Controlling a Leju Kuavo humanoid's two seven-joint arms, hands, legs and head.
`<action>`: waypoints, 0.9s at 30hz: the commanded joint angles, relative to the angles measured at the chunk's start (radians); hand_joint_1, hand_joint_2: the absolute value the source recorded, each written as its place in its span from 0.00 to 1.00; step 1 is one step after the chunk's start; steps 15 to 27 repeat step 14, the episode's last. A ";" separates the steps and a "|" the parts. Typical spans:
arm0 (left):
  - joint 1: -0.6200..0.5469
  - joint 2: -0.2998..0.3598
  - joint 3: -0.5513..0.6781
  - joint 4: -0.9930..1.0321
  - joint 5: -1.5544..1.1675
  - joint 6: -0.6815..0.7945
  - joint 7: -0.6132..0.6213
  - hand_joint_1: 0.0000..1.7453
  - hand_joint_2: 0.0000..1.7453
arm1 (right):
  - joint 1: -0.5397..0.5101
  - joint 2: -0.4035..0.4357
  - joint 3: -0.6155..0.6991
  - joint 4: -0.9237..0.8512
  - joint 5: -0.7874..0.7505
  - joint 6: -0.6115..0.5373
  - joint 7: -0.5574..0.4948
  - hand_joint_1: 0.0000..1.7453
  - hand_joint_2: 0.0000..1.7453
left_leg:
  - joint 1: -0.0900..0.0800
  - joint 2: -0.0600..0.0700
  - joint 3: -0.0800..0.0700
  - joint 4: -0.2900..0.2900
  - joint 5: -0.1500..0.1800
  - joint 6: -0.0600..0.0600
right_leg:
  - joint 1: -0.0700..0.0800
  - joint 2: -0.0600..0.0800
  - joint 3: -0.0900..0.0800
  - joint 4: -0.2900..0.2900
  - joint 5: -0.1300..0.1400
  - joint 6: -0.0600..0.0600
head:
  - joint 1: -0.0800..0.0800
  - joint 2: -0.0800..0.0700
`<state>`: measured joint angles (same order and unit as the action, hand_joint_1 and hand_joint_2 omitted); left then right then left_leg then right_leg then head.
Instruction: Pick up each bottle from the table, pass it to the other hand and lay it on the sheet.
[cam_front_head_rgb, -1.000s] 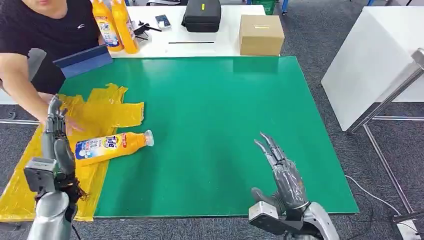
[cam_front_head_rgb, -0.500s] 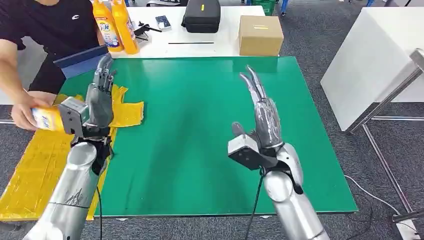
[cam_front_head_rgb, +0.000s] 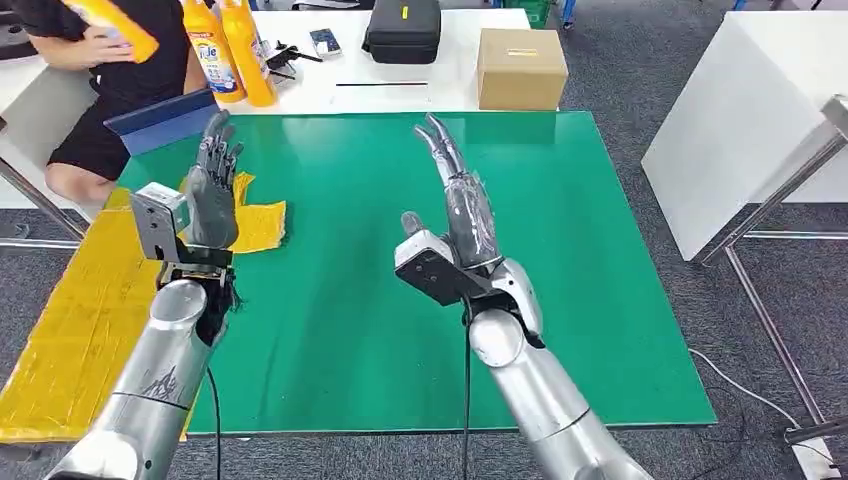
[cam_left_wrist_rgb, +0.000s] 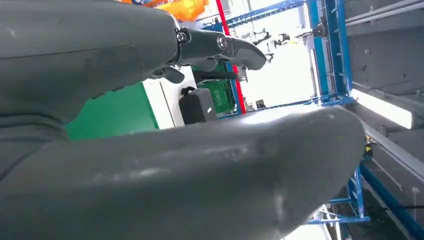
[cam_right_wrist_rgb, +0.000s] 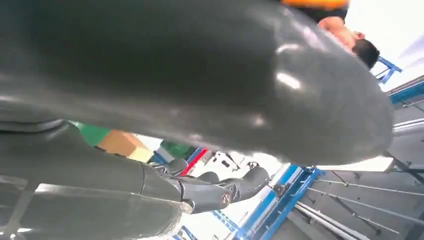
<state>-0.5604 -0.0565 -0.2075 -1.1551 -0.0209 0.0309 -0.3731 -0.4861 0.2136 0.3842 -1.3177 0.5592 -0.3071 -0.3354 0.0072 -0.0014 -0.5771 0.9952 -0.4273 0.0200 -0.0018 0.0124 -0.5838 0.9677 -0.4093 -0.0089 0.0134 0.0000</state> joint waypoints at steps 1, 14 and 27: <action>-0.008 0.016 -0.040 0.003 -0.015 0.017 0.014 0.00 0.00 | -0.050 0.000 0.043 0.097 0.004 -0.012 0.017 0.00 0.00 | -0.001 0.000 0.002 0.000 0.000 -0.001 | -0.001 -0.001 0.002 0.000 -0.001 0.000 | 0.000 0.000; -0.005 0.007 -0.040 0.006 -0.020 0.019 0.011 0.00 0.00 | -0.050 0.008 0.040 0.097 0.014 -0.015 0.023 0.00 0.00 | -0.001 -0.001 0.001 0.000 -0.001 -0.001 | -0.001 -0.001 0.001 0.000 -0.001 0.000 | 0.000 0.000; -0.005 0.007 -0.040 0.006 -0.020 0.019 0.011 0.00 0.00 | -0.050 0.008 0.040 0.097 0.014 -0.015 0.023 0.00 0.00 | -0.001 -0.001 0.001 0.000 -0.001 -0.001 | -0.001 -0.001 0.001 0.000 -0.001 0.000 | 0.000 0.000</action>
